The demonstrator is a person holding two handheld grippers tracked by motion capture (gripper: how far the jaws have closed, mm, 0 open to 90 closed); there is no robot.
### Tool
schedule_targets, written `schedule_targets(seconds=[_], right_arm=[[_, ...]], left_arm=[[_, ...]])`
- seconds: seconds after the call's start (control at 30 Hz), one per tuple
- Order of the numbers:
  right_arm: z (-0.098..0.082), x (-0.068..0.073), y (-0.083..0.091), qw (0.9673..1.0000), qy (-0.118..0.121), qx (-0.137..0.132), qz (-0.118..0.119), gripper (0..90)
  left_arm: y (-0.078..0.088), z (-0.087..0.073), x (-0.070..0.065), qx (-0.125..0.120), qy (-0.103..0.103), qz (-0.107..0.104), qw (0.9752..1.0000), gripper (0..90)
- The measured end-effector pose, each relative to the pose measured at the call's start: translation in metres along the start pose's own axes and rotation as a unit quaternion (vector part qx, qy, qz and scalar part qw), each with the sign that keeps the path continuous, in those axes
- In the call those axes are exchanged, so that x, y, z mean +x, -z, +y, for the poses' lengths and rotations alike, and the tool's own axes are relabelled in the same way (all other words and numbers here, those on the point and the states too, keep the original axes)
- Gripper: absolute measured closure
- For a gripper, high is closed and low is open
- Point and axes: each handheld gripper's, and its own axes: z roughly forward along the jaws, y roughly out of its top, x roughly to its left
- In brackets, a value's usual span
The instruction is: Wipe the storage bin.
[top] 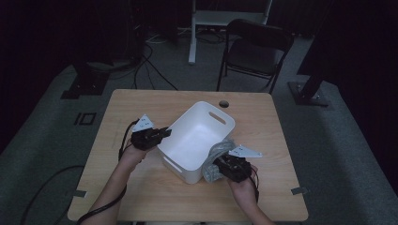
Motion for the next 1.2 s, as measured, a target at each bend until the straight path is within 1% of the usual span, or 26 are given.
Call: schedule_targets(seconds=[0.03, 0.13, 0.17, 0.3, 0.43, 0.6, 0.7, 0.73, 0.77, 0.83, 0.87, 0.9, 0.93, 1.07, 1.13, 1.17, 1.2], right_arm=[[-0.002, -0.002, -0.002, 1.0000, -0.004, 0.005, -0.002, 72.8], [-0.004, -0.002, -0.005, 0.9999, -0.005, 0.011, -0.004, 72.9], [-0.005, -0.004, -0.007, 0.9998, -0.006, 0.018, -0.004, 72.8], [-0.008, -0.007, -0.011, 0.9996, -0.010, 0.025, -0.007, 72.8], [-0.009, -0.009, -0.013, 0.9995, -0.014, 0.028, -0.010, 72.8], [-0.012, -0.011, -0.017, 0.9991, -0.013, 0.037, -0.018, 72.8], [-0.019, -0.016, -0.026, 0.9980, -0.015, 0.056, -0.026, 72.8], [-0.019, -0.016, -0.026, 0.9980, -0.015, 0.056, -0.026, 72.8], [-0.023, -0.019, -0.031, 0.9971, -0.021, 0.067, -0.029, 72.8], [-0.027, -0.021, -0.037, 0.9962, -0.023, 0.077, -0.034, 72.9], [-0.027, -0.021, -0.037, 0.9962, -0.023, 0.077, -0.034, 72.9], [-0.030, -0.023, -0.041, 0.9953, -0.030, 0.086, -0.032, 72.9], [-0.031, -0.024, -0.042, 0.9951, -0.034, 0.087, -0.031, 72.9], [-0.029, -0.024, -0.042, 0.9948, -0.035, 0.090, -0.033, 72.9], [-0.028, -0.024, -0.041, 0.9947, -0.034, 0.092, -0.031, 73.0], [-0.024, -0.023, -0.035, 0.9957, -0.040, 0.082, -0.021, 72.9], [-0.022, -0.022, -0.032, 0.9961, -0.039, 0.077, -0.018, 72.9]], left_arm=[[0.000, 0.000, 0.000, 0.000, 0.002, 0.000, 1.0000, 81.8], [0.000, 0.000, 0.000, 0.000, 0.002, 0.000, 1.0000, 81.8], [0.000, 0.000, 0.000, 0.000, 0.001, 0.000, 1.0000, 81.8], [-0.001, 0.000, 0.001, 0.000, 0.005, -0.003, 1.0000, 81.6], [-0.002, 0.001, 0.000, 0.000, 0.004, -0.001, 1.0000, 81.6], [-0.002, 0.001, -0.001, 0.001, 0.003, 0.001, 1.0000, 81.6], [-0.002, 0.001, -0.001, 0.001, 0.004, 0.001, 1.0000, 81.5], [-0.002, 0.001, -0.001, 0.001, 0.004, 0.001, 1.0000, 81.5], [-0.002, 0.001, 0.000, 0.001, 0.006, 0.001, 1.0000, 81.5], [-0.002, 0.001, 0.000, 0.002, 0.006, 0.001, 1.0000, 81.5], [-0.002, 0.001, 0.000, 0.002, 0.006, 0.001, 1.0000, 81.4], [-0.002, 0.001, 0.000, 0.001, 0.007, 0.002, 1.0000, 81.3], [-0.002, 0.001, 0.000, 0.002, 0.007, 0.004, 1.0000, 81.3], [-0.002, 0.001, -0.001, 0.003, 0.006, 0.011, 0.9999, 81.3], [-0.002, 0.001, -0.001, 0.002, 0.006, 0.011, 0.9999, 81.3], [-0.002, 0.001, -0.001, 0.002, 0.008, 0.012, 0.9999, 81.3], [-0.002, 0.001, -0.001, 0.002, 0.008, 0.012, 0.9999, 80.7]])
